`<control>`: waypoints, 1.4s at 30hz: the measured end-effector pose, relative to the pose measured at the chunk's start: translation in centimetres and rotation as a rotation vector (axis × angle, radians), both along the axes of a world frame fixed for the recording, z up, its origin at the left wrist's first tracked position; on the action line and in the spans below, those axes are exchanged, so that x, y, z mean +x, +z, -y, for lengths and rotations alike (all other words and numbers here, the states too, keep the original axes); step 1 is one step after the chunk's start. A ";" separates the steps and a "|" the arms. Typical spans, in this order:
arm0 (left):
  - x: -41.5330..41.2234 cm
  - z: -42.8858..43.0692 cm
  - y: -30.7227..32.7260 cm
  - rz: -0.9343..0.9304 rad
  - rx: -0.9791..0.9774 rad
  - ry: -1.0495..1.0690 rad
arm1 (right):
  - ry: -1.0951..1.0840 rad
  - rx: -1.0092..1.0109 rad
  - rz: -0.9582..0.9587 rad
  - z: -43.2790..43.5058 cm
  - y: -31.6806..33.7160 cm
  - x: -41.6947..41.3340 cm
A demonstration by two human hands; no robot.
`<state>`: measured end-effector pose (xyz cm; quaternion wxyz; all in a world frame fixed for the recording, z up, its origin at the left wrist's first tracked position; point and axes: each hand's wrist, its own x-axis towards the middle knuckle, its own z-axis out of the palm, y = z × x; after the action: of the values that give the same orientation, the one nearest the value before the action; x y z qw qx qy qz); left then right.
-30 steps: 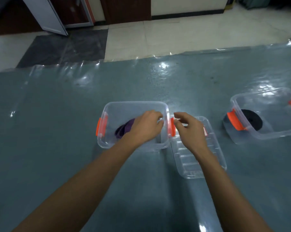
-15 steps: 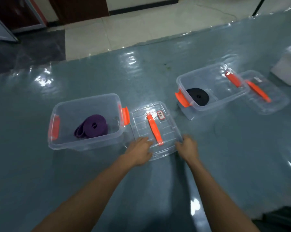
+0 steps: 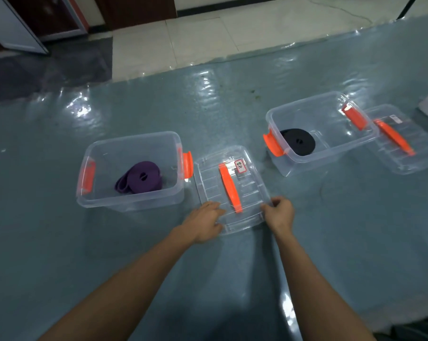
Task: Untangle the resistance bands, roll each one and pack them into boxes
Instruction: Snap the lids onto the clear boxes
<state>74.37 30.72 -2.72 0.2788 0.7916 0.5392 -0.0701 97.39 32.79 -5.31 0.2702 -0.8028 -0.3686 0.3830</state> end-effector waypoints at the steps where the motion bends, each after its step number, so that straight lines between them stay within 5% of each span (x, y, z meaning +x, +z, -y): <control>1: -0.2 0.0 0.4 0.067 0.044 0.023 | -0.016 0.018 -0.008 0.1 0.2 0.2; 6: -1.0 -1.3 3.3 0.358 0.284 0.141 | -0.062 0.137 -0.012 1.6 1.4 1.8; 13: -1.2 -4.3 9.2 0.451 0.629 0.185 | -0.137 0.290 -0.057 3.6 5.0 4.0; 17: -2.1 -4.9 11.1 0.388 0.592 0.299 | -0.108 0.365 -0.158 3.7 7.2 3.0; 22: -6.3 -4.8 12.4 0.673 0.541 0.602 | -0.092 0.465 -0.255 2.4 8.8 -0.4; 27: -12.4 -3.6 12.5 0.750 0.598 0.930 | 0.002 0.451 -0.412 0.6 10.3 -7.1; 35: -21.8 -1.5 10.3 0.411 0.493 1.073 | 0.418 0.417 -0.194 -3.3 12.5 -17.6; 42: -24.4 -0.9 8.1 0.087 0.420 1.020 | 0.444 0.421 -0.063 -4.9 11.0 -22.1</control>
<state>50.00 31.57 5.39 0.1353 0.4710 0.8447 0.2155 75.32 37.67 5.71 0.3518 -0.6166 -0.5977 0.3726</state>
